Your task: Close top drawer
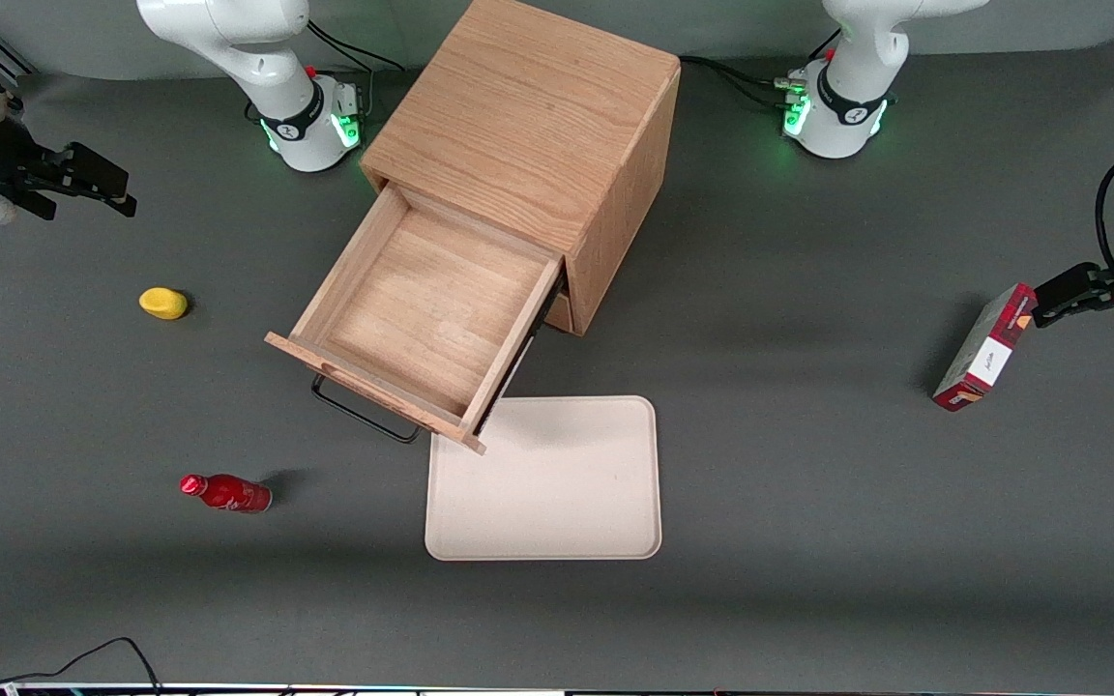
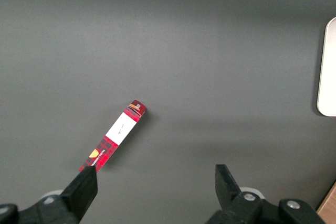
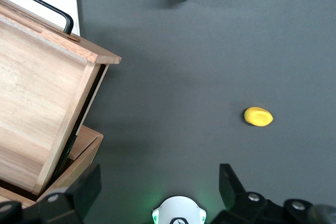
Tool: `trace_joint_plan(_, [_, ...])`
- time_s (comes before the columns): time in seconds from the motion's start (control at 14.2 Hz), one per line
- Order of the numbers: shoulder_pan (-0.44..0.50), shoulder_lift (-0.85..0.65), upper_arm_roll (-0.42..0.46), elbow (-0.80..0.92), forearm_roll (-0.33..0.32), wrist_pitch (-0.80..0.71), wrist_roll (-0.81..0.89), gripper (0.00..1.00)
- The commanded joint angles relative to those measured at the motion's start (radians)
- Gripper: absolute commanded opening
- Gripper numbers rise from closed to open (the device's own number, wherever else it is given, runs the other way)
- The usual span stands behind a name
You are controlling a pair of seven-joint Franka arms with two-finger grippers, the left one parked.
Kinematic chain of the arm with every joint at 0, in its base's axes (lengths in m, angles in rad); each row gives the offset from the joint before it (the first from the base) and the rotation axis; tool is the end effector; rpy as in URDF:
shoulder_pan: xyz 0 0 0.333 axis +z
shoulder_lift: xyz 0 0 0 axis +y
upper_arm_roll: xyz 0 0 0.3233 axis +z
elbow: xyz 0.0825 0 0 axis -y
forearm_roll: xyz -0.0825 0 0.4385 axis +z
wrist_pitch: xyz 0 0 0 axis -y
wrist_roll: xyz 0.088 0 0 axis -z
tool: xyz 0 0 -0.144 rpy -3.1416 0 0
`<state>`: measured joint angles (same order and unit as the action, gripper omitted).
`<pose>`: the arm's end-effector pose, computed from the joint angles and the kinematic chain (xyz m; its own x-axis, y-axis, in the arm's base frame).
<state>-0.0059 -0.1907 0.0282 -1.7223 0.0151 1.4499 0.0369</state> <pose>0.5304 0.0154 0.6150 0.9965 -0.0138 -0.0820 -0.0144 -0.9999 -0.0067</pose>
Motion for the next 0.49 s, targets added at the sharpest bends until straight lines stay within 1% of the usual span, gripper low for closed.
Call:
trace_joint_plan(0.0, [0.003,0.014,-0.017,0.032,-0.020,-0.017,-0.020,1.00])
trace_joint_plan(0.42, [0.006,0.022,-0.024,0.037,-0.018,0.001,-0.015,1.00])
